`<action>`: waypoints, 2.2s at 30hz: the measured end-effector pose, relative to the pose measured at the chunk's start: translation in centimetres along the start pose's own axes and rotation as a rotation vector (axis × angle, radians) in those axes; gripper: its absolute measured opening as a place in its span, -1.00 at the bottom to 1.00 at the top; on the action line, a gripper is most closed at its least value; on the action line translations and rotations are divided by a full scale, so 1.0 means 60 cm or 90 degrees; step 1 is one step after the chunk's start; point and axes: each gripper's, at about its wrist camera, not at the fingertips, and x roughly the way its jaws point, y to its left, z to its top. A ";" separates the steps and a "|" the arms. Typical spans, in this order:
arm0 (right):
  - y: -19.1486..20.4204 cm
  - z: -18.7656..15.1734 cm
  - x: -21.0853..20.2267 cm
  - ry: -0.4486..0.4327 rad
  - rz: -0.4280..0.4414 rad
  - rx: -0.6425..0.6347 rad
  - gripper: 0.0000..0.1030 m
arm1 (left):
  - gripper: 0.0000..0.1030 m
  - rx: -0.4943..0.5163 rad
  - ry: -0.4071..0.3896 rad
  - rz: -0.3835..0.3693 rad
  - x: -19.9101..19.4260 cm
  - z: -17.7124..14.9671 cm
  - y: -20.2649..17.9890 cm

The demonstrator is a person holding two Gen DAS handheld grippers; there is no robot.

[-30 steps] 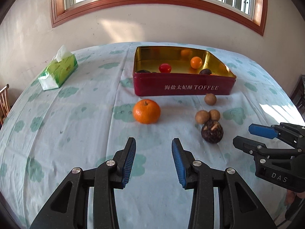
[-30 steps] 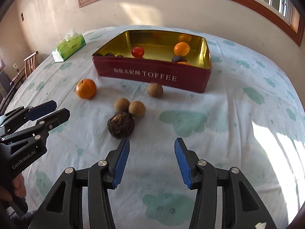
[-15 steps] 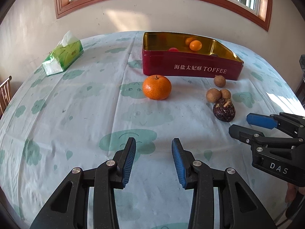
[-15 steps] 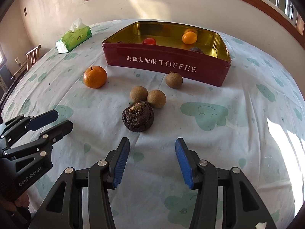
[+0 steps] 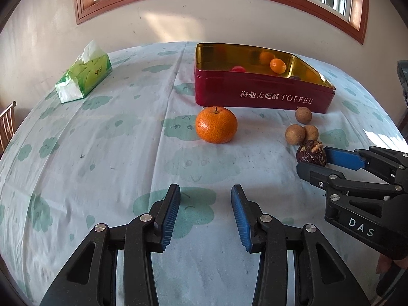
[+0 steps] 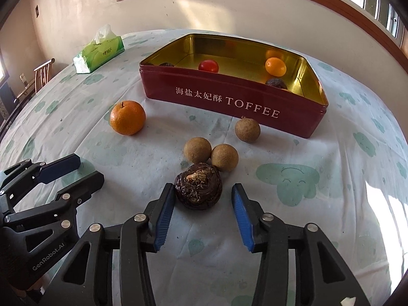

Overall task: Organize fruits
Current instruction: 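Grasp the dark dried fruit with the right gripper while the left grasps the mandarin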

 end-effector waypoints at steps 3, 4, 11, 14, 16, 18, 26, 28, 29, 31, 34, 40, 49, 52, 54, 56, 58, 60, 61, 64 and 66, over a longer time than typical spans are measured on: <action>0.003 -0.002 -0.002 -0.002 0.000 -0.008 -0.34 | -0.14 -0.002 -0.001 0.001 0.000 0.000 0.000; 0.003 -0.004 -0.003 -0.003 0.001 -0.007 -0.34 | -0.14 -0.002 -0.002 0.002 0.000 0.000 0.000; -0.013 -0.022 -0.016 -0.006 -0.007 0.003 -0.35 | -0.13 -0.002 -0.004 0.007 0.000 -0.001 -0.003; -0.030 -0.028 -0.021 -0.005 -0.014 0.014 -0.35 | -0.13 0.001 -0.004 0.005 -0.001 -0.001 -0.007; -0.045 -0.031 -0.023 -0.005 -0.021 0.023 -0.35 | -0.13 0.004 -0.007 0.000 -0.001 -0.001 -0.010; -0.060 -0.032 -0.024 -0.004 -0.031 0.032 -0.35 | -0.13 0.004 -0.008 -0.003 0.000 0.000 -0.013; -0.105 -0.028 -0.021 -0.008 -0.048 0.058 -0.35 | -0.13 0.013 -0.006 -0.007 0.008 0.007 -0.024; -0.109 -0.026 -0.019 -0.009 -0.051 0.063 -0.35 | -0.13 0.014 -0.008 -0.006 0.010 0.010 -0.023; -0.111 -0.024 -0.018 -0.010 -0.052 0.063 -0.35 | -0.13 0.014 -0.008 -0.007 0.011 0.011 -0.023; -0.114 -0.019 -0.015 -0.010 -0.052 0.067 -0.35 | -0.13 0.016 -0.011 -0.007 0.014 0.015 -0.022; -0.120 -0.013 -0.010 -0.011 -0.054 0.069 -0.35 | -0.13 0.010 0.000 -0.016 0.021 0.023 -0.018; -0.134 0.000 -0.001 -0.015 -0.057 0.075 -0.35 | -0.13 0.025 -0.011 -0.019 0.025 0.046 -0.022; -0.137 0.004 0.003 -0.020 -0.058 0.070 -0.35 | -0.13 0.026 0.004 -0.013 0.055 0.064 -0.030; -0.136 0.004 0.003 -0.023 -0.058 0.069 -0.35 | -0.13 0.025 0.001 -0.012 0.059 0.069 -0.030; -0.136 0.004 0.004 -0.025 -0.059 0.069 -0.34 | -0.13 0.023 0.004 -0.011 0.063 0.073 -0.029; -0.135 0.005 0.005 -0.026 -0.060 0.069 -0.34 | -0.13 0.016 0.005 -0.014 0.067 0.076 -0.025; -0.136 0.005 0.005 -0.028 -0.058 0.072 -0.34 | -0.13 0.014 0.006 -0.014 0.071 0.080 -0.023; -0.136 0.005 0.005 -0.029 -0.059 0.070 -0.33 | -0.13 0.014 0.006 -0.013 0.073 0.084 -0.021; -0.136 0.005 0.005 -0.030 -0.059 0.071 -0.33 | -0.13 0.013 0.007 -0.013 0.075 0.086 -0.020; -0.136 0.006 0.006 -0.031 -0.059 0.074 -0.33 | -0.13 0.012 0.007 -0.012 0.080 0.091 -0.019; -0.136 0.006 0.006 -0.033 -0.058 0.078 -0.32 | -0.13 0.013 0.009 -0.010 0.082 0.095 -0.020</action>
